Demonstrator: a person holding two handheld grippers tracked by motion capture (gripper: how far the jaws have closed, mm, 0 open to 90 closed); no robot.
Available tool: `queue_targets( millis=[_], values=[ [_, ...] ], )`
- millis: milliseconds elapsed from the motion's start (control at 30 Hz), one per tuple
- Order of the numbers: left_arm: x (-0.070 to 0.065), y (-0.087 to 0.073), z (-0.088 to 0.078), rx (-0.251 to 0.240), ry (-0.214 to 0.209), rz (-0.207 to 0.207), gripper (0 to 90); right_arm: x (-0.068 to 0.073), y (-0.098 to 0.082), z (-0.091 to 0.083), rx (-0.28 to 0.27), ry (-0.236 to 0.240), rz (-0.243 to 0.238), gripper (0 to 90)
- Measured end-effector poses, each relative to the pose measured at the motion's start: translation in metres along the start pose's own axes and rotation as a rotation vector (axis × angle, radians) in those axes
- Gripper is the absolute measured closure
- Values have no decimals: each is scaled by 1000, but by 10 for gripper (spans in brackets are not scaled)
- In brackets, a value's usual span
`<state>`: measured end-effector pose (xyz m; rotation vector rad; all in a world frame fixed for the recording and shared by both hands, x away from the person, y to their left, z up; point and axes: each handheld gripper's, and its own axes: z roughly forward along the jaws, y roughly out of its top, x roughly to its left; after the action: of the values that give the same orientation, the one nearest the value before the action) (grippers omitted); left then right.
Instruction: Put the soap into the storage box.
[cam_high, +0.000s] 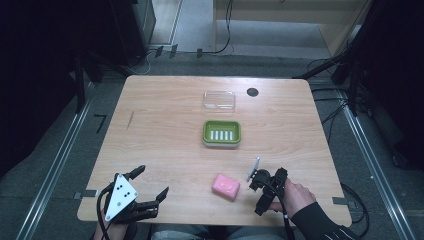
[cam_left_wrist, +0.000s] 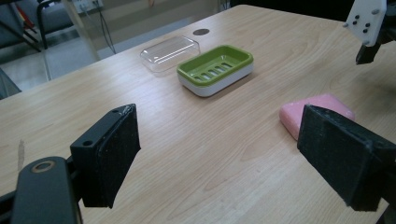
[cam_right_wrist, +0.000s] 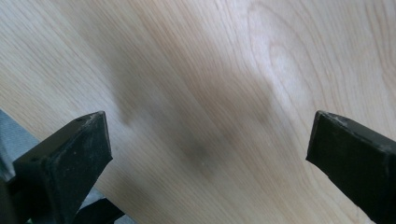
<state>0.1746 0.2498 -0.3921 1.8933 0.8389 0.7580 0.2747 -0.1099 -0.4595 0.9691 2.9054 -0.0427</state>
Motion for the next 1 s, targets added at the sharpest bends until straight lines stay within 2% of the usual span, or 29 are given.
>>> queue_targets(
  millis=[300,933,1000],
  values=[
    [0,0,0,0,0,0,139,6,11,-2,-7,-2,-32,0],
    [0,0,0,1,1,0,139,17,37,-7,-37,17,-67,0],
    [0,0,0,1,0,1,139,17,40,-7,-44,24,-85,0]
  ],
)
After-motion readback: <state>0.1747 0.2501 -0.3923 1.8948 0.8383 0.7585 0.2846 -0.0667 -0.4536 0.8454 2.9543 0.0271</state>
